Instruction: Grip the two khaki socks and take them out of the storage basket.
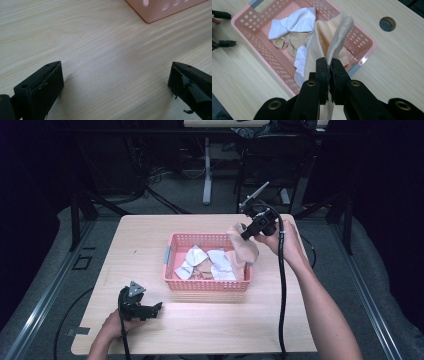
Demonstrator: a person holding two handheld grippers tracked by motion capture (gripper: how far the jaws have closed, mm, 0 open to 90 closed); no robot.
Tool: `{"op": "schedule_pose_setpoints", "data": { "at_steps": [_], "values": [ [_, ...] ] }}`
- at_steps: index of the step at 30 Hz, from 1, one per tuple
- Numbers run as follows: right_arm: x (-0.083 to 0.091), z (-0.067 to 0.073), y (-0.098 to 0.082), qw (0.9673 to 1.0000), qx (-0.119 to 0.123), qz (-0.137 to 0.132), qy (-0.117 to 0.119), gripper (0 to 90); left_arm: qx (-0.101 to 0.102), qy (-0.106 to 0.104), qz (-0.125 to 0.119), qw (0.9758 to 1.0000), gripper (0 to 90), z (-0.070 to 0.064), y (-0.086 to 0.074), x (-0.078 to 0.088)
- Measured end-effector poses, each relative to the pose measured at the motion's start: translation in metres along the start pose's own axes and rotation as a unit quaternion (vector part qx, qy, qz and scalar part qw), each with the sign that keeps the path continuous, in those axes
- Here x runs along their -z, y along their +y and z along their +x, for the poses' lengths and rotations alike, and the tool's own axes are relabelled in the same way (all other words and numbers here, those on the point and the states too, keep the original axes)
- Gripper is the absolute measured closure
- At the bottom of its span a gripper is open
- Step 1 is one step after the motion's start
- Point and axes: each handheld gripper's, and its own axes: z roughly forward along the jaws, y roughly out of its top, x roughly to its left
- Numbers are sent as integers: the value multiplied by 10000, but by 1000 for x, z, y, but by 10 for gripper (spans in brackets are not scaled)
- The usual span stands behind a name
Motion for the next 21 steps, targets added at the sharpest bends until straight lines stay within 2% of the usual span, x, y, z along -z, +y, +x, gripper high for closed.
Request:
{"op": "schedule_pose_setpoints", "data": {
  "at_steps": [10,21],
  "values": [
    [17,-11,-18,9999,-124,-36,-113,861,0,2,0,10000,2,0,0,0],
    [22,-28,-36,9993,-320,-68,-153,860,0,0,0,10000,2,0,0,0]
  ]
}}
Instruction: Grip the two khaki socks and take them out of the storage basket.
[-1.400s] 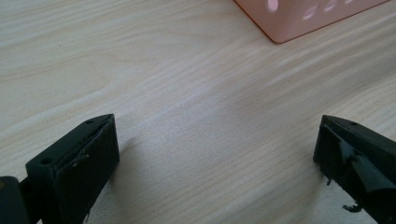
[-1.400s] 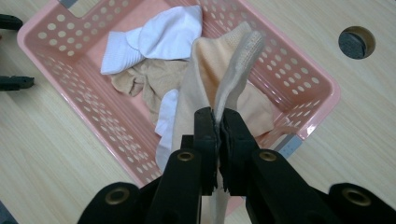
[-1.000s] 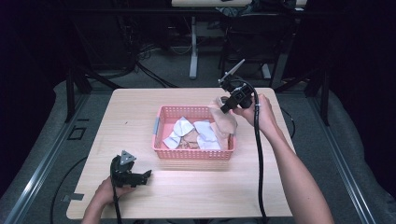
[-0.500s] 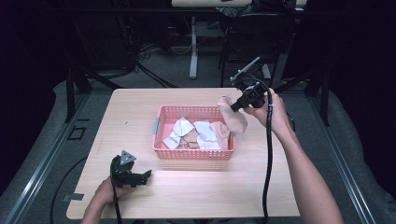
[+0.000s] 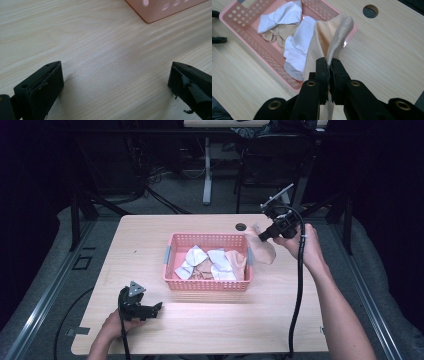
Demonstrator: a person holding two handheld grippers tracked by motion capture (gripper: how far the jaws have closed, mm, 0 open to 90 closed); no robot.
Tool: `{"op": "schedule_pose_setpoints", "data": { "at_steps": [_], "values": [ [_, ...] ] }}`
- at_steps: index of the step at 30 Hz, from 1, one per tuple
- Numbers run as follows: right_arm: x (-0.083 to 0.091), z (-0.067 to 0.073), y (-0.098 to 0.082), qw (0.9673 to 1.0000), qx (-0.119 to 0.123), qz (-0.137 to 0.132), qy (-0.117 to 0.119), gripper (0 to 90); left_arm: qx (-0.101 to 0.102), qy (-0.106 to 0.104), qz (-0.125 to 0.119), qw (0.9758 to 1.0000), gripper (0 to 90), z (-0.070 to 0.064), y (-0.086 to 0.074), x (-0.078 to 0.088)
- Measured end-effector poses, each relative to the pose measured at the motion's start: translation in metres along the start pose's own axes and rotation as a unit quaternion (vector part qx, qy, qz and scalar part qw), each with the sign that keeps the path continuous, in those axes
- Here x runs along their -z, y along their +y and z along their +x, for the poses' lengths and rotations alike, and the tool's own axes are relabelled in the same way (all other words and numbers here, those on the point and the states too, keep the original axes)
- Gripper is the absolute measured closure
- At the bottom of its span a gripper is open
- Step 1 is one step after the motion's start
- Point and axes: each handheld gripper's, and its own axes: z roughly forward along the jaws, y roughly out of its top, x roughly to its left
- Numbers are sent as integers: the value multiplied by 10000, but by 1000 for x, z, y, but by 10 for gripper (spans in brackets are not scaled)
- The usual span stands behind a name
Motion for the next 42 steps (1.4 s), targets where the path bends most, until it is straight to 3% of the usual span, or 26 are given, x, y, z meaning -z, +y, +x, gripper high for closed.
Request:
{"op": "schedule_pose_setpoints", "data": {
  "at_steps": [19,30,37,42],
  "values": [
    [1,-39,-47,9983,-575,-40,-64,861,0,0,0,10000,2,0,0,0],
    [-21,-62,-80,9946,-1031,-72,73,861,-2,0,0,10000,2,0,0,0],
    [-42,-68,-89,9939,-1085,196,79,862,0,4,0,10000,2,0,0,0],
    [-48,-70,-93,9934,-1123,219,32,863,-1,-6,8,10000,2,0,0,0]
  ]
}}
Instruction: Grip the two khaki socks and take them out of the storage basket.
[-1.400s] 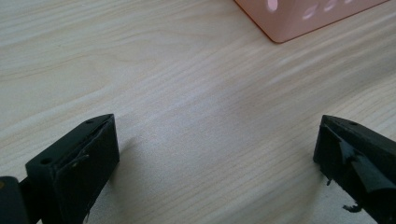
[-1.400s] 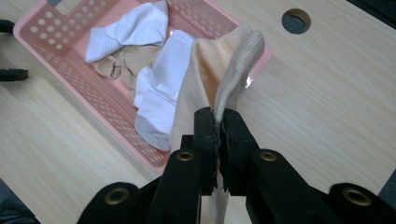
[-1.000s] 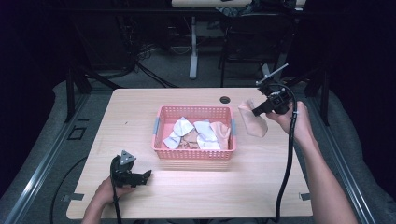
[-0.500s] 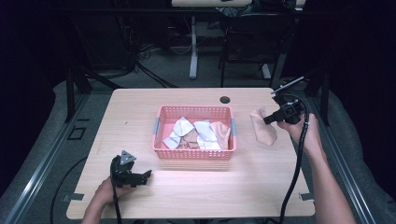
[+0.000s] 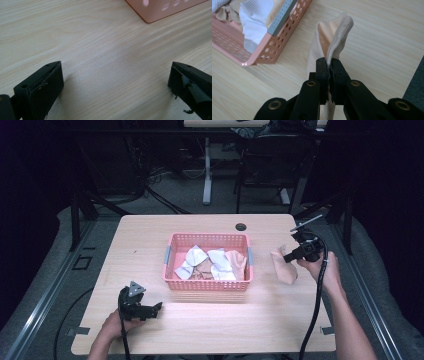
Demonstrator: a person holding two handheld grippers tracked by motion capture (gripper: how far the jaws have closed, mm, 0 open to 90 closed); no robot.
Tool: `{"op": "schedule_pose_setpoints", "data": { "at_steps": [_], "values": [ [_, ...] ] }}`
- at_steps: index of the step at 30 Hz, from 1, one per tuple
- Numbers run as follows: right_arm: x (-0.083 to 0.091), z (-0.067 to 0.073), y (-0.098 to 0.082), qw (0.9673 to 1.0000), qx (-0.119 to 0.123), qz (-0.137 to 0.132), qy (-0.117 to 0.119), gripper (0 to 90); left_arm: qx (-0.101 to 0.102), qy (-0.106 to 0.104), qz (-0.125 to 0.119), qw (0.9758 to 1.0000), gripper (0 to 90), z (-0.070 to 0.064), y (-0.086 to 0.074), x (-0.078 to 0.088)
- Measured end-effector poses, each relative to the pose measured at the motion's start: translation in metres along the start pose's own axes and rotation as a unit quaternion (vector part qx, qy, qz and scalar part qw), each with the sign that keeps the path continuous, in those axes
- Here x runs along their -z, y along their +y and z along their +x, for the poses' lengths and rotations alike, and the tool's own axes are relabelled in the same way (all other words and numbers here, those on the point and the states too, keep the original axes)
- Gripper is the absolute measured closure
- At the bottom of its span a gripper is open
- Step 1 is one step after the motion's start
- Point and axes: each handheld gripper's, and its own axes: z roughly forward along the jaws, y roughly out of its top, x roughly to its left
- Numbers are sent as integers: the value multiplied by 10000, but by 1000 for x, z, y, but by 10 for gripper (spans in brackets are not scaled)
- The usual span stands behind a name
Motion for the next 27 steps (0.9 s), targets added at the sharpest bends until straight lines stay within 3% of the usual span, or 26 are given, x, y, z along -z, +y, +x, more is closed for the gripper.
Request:
{"op": "schedule_pose_setpoints", "data": {
  "at_steps": [12,21,24,25,27],
  "values": [
    [-13,-5,-2,9999,-66,110,-24,862,9,1,-7,10000,2,0,0,0],
    [-38,-14,-7,9986,-93,512,-29,862,10,1,-8,10000,2,0,0,0],
    [-43,-13,-8,9987,-178,465,-74,862,7,1,-6,10000,2,0,0,0],
    [-44,-15,-8,9982,-99,588,-59,862,9,1,-7,10000,2,0,0,0],
    [-52,-16,-10,9981,-221,578,-77,862,8,1,-6,10000,2,0,0,0]
  ]
}}
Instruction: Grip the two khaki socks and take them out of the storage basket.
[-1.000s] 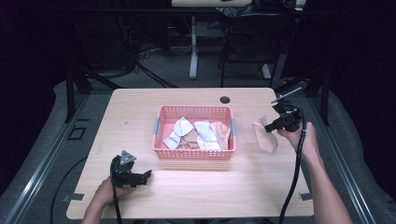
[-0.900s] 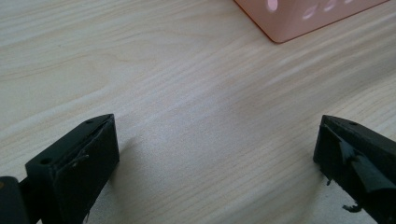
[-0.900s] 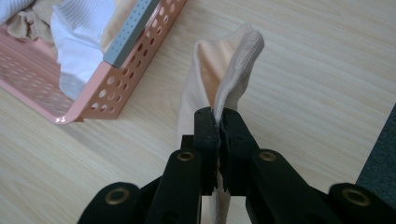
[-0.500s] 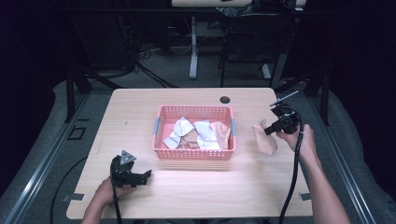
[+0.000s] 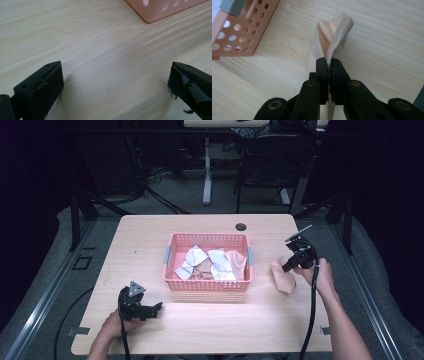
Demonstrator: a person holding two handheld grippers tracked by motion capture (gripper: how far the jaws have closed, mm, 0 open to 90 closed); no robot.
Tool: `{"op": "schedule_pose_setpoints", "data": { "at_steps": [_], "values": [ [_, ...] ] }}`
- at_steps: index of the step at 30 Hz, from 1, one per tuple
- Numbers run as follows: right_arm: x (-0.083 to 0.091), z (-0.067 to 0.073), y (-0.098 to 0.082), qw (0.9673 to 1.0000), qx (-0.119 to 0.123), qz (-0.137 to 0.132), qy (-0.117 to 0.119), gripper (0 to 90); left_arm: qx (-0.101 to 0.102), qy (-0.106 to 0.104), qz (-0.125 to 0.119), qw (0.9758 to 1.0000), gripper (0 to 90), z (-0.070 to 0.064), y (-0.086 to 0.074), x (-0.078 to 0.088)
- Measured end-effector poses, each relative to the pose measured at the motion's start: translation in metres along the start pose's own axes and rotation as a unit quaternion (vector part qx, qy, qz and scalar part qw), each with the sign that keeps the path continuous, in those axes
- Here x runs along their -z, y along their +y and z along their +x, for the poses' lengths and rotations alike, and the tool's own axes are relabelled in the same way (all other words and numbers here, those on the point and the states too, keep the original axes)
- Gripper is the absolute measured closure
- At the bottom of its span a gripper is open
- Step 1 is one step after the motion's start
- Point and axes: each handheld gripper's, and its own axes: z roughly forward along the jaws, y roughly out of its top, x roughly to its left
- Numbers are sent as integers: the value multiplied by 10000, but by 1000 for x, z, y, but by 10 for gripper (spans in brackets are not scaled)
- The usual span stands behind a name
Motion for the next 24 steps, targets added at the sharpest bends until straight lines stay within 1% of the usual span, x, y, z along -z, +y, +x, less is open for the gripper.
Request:
{"op": "schedule_pose_setpoints", "data": {
  "at_steps": [2,3,4,5,6,7,8,9,10,12,13,14,15,17,18,19,20,21,23,24],
  "values": [
    [-2,-2,0,10000,11,31,15,862,0,1,-1,10000,2,0,0,0],
    [-6,-4,-2,10000,-29,29,-42,859,1,0,-1,10000,2,0,0,0],
    [-7,-6,-2,9999,-31,99,-25,851,1,0,-1,10000,2,0,0,0],
    [-9,-8,-2,9999,-81,67,35,834,0,0,0,10000,2,0,0,0],
    [-10,-8,-3,9999,-133,37,-10,821,1,0,-1,10000,2,0,0,0],
    [-8,-11,-2,9999,-89,78,0,796,0,0,-1,10000,2,0,0,0],
    [-8,-10,-3,9999,-163,-11,-50,758,0,0,-1,10000,2,0,0,0],
    [-5,-12,-2,9999,-70,73,-73,716,0,1,0,10000,2,0,0,0],
    [-5,-12,-2,9999,-70,73,-73,716,1,0,0,10000,2,0,0,0],
    [-5,-10,-3,9997,-179,-76,-125,668,-1,1,1,10000,2,0,0,0],
    [-3,-10,-3,9998,-131,-28,-167,580,1,1,-1,10000,2,0,0,0],
    [-3,-10,-3,9998,-131,-28,-167,580,1,0,-1,10000,2,0,0,0],
    [-2,-10,-3,9998,-102,-40,-153,556,1,0,-1,10000,2,0,0,0],
    [-1,-8,-2,9998,-80,-62,-171,485,1,0,-1,10000,2,0,0,0],
    [0,-6,-3,9994,-155,-182,-237,426,-1,0,0,10000,2,0,0,0],
    [0,-6,-3,9994,-155,-182,-237,426,0,0,0,10000,2,0,0,0],
    [2,-5,-3,9994,-154,-186,-239,405,-2,1,1,10000,2,0,0,0],
    [5,-6,-2,9995,-102,-127,-278,368,-4,0,3,10000,2,0,0,0],
    [8,-7,-2,9994,-162,-185,-247,336,-9,-1,6,10000,2,0,0,0],
    [10,-7,-2,9992,-174,-267,-226,322,-9,0,7,10000,2,0,0,0]
  ]
}}
